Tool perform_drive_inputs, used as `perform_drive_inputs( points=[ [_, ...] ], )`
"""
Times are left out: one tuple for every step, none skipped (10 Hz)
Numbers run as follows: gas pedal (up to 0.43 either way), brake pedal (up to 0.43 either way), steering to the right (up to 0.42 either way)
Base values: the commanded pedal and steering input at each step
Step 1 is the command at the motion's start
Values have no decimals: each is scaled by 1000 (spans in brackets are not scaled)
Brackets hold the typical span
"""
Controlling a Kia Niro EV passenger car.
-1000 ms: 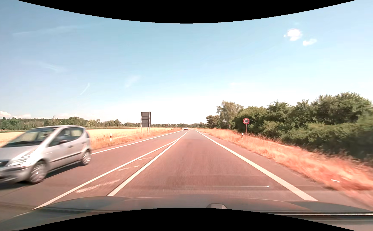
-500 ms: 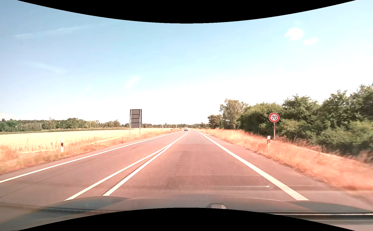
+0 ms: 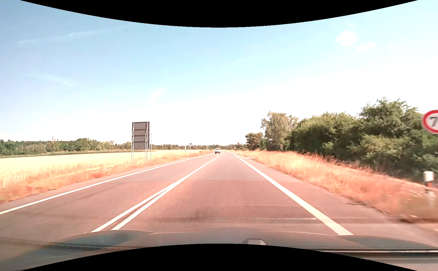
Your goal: Follow the waypoints while adhering to traffic rules and regulations
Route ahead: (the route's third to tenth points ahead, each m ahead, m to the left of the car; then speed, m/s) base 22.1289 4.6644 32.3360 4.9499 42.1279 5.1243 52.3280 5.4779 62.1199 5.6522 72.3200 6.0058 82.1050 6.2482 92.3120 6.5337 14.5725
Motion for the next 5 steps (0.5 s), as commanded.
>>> perform_drive_inputs(
  points=[
    [138,0,-7],
    [138,0,-7],
    [138,0,-7],
    [157,0,-7],
    [157,0,-8]
  ],
)
